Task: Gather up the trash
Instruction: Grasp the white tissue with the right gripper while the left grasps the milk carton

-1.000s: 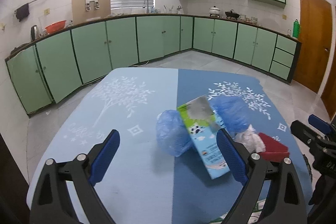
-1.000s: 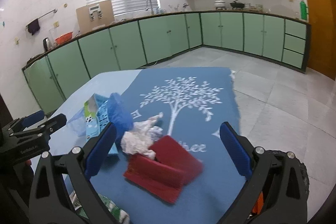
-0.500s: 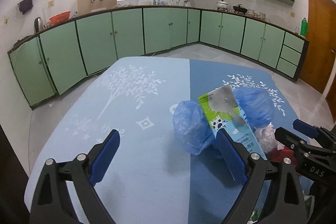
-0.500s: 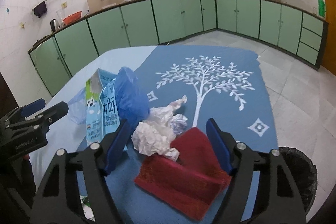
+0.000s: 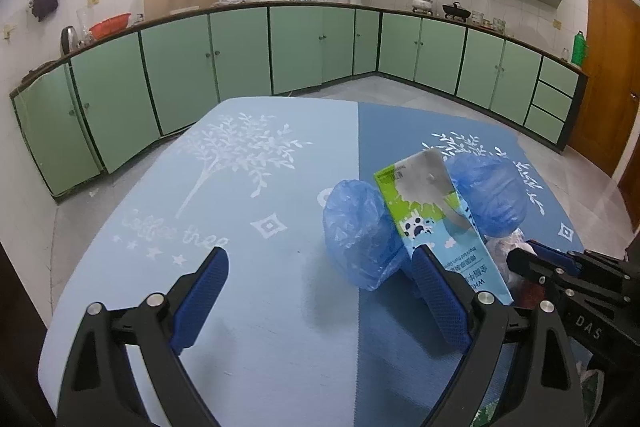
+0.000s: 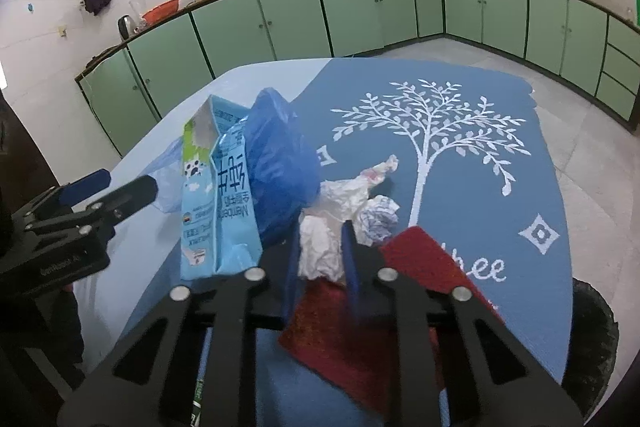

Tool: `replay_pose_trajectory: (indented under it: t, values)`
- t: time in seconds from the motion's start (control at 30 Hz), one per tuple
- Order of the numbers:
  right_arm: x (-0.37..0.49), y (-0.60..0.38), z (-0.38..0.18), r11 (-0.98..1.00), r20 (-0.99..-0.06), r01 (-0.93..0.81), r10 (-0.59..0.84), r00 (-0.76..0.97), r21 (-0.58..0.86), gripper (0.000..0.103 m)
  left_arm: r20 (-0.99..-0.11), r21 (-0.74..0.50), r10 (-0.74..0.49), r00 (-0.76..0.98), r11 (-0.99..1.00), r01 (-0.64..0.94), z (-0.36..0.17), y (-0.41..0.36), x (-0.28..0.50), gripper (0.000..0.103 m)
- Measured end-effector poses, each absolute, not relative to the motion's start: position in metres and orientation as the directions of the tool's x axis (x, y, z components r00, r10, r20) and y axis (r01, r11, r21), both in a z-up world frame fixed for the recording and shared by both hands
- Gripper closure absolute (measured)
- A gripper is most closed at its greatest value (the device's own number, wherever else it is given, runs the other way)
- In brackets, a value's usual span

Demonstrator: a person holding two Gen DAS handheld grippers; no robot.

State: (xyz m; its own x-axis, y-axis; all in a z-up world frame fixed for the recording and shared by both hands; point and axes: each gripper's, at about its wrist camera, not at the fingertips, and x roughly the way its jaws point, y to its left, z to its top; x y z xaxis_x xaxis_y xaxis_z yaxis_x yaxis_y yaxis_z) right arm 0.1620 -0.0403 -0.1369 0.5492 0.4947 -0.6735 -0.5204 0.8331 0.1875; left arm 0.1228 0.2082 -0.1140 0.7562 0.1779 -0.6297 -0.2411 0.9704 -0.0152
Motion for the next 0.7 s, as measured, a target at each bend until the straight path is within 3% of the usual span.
replay_pose_trajectory:
  t: [0.17,0.7]
  values:
    - [0.159,-0.046,-0.131,0.83,-0.649,-0.52,0.51,0.564,0.2,0.092,-0.626,-0.025,0.158,0.764,0.975,-0.222,-0.111,0.2,0.122,0.012]
    - [0.162,-0.082,-0.116,0.864,-0.59,-0.457,0.486,0.645,0.212,0.093,-0.676,-0.056,0.05,0.736,0.991,-0.119,-0.12,0.157,0.152,0.012]
